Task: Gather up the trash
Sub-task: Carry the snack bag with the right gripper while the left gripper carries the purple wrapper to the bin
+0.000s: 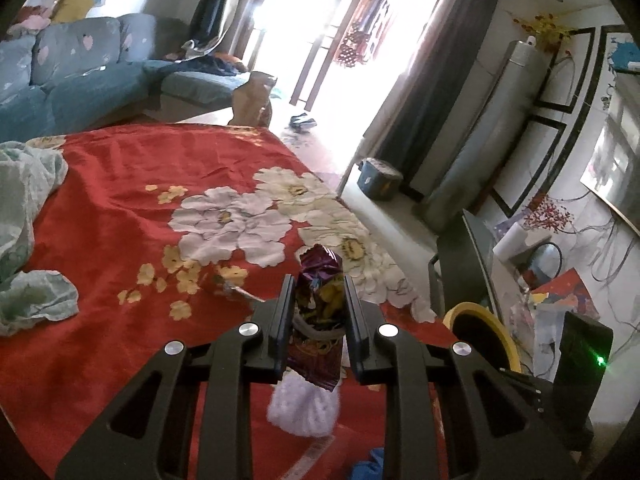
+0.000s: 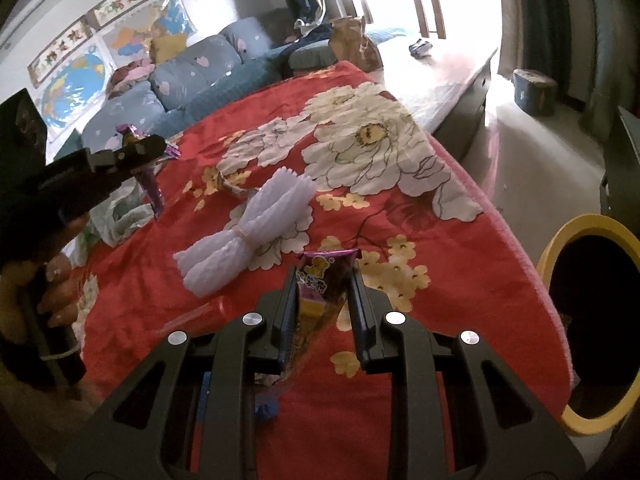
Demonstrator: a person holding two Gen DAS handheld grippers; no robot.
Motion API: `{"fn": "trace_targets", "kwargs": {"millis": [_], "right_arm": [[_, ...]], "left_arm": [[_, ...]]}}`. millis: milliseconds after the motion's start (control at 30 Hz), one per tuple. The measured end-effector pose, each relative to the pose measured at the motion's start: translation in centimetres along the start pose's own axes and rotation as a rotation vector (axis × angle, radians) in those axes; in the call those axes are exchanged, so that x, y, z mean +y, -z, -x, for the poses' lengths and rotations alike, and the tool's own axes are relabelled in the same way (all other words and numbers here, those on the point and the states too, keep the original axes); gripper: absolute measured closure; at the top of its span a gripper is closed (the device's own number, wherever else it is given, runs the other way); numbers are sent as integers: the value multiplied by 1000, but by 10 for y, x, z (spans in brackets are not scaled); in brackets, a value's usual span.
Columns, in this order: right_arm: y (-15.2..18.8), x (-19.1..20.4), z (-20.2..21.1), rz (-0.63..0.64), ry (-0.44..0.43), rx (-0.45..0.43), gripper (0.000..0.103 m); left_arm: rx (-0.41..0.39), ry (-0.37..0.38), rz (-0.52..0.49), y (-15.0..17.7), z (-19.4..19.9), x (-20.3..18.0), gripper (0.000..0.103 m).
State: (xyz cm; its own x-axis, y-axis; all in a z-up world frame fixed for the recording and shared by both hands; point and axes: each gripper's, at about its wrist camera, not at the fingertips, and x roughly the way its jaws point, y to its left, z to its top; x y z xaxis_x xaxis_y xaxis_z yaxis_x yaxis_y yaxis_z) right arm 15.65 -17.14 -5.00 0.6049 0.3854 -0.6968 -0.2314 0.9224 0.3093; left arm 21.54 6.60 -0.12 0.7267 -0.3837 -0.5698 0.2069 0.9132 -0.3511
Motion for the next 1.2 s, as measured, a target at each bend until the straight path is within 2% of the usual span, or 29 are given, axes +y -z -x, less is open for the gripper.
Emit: {"fn": "trace_targets", "kwargs": {"millis": [567,1200], "right_arm": [[-17,-37,29,-37,55,-70,85],[-32,-101,78,-123,185,-184,85]], "left_arm": [[37,64,-98,9,-9,-58,81],[88,140,-209,30,-25,-122,81]]}}
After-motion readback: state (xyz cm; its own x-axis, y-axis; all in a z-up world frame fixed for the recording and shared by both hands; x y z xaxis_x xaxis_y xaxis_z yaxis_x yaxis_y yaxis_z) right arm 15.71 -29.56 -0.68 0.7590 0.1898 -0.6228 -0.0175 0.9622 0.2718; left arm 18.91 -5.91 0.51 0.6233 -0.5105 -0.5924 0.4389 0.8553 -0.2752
